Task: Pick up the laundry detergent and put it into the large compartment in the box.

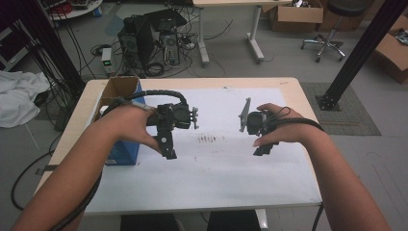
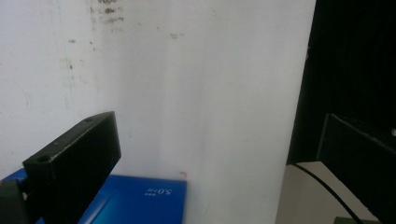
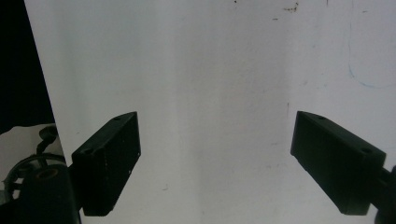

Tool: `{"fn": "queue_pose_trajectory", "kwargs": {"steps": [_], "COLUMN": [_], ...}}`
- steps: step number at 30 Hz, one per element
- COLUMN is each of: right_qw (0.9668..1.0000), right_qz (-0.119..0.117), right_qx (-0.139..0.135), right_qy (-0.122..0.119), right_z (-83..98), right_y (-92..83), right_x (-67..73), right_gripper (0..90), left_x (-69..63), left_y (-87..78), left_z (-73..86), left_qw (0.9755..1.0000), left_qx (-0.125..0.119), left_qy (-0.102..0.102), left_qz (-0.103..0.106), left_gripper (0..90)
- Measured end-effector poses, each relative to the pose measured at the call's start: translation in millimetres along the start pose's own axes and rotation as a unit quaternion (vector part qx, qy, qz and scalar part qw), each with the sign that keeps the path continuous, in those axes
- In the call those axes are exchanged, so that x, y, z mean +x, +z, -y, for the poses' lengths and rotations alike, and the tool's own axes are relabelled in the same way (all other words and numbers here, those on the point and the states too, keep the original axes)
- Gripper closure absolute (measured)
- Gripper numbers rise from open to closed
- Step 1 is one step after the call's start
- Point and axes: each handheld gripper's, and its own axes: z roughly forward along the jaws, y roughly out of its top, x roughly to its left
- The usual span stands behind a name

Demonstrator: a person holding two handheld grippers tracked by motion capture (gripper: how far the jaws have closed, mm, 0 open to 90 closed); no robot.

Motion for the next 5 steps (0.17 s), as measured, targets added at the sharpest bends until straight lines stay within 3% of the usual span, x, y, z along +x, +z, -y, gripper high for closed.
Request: {"fn": "queue_pose_trajectory", "kwargs": {"steps": [5], "right_qw": [1.0000], "right_qz": [-0.001], "right_qx": [0.000], "right_qy": [-0.001], "right_z": [-1.0], "right_y": [0.3], "right_x": [-0.6], "right_gripper": [15.9], "left_x": [0.6], "left_y": [0.6], "left_z": [0.3], "left_qw": [1.0000], "left_qx": [0.000], "left_qy": [0.001], "left_qz": [0.001], "left_gripper": [0.1]}}
